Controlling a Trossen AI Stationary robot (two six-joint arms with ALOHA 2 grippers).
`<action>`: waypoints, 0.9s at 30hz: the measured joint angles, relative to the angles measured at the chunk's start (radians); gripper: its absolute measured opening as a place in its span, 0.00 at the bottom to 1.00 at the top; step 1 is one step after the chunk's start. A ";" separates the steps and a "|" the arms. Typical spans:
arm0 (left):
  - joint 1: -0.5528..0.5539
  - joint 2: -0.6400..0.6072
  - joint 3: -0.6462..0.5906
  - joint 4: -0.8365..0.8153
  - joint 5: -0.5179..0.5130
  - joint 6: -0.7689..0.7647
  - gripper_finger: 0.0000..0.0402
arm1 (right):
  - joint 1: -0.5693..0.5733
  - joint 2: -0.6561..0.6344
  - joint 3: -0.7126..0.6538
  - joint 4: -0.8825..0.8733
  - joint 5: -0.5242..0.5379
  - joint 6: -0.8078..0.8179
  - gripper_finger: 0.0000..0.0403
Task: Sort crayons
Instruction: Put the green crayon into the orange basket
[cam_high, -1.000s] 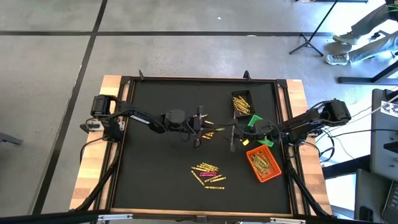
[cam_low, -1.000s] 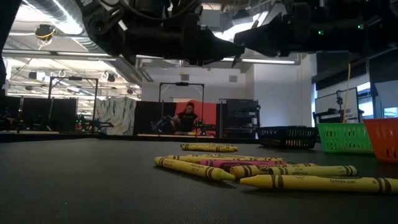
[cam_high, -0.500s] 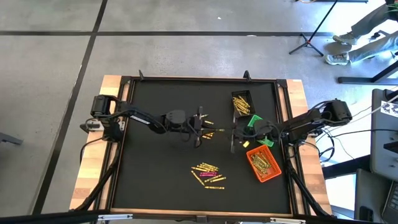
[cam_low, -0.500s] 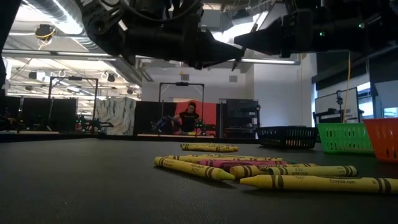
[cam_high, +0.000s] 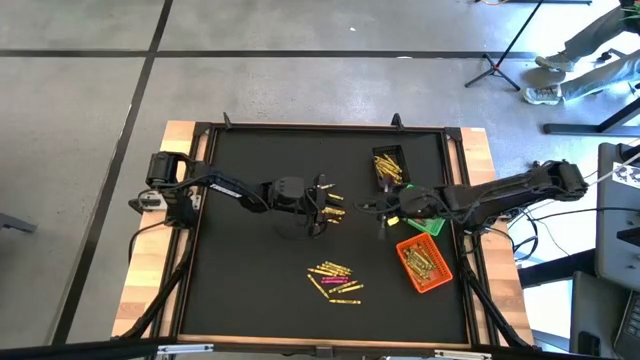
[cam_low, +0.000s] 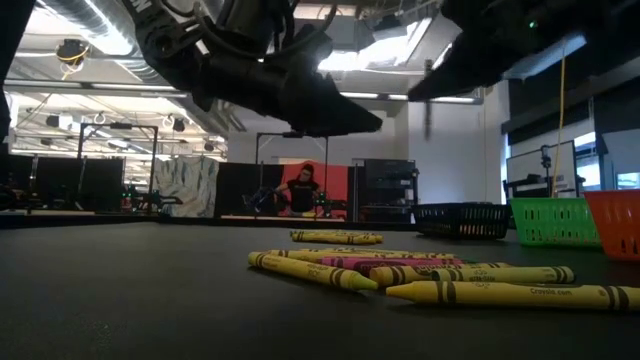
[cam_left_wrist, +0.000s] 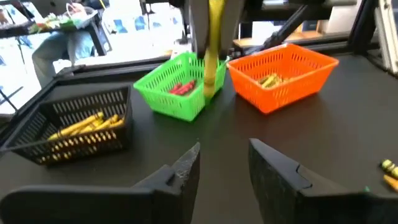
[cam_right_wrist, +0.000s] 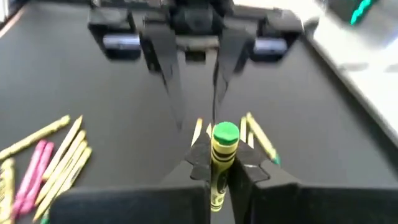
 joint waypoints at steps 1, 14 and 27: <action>0.000 0.000 0.000 -0.008 0.000 0.005 0.30 | 0.008 -0.016 0.019 -0.077 0.000 0.029 0.04; 0.000 0.000 0.000 -0.025 -0.043 0.050 0.30 | 0.235 -0.097 0.143 -0.827 -0.186 0.636 0.03; 0.000 0.000 0.000 -0.024 -0.112 0.032 0.30 | 0.431 -0.092 -0.068 -0.827 -0.219 1.095 0.08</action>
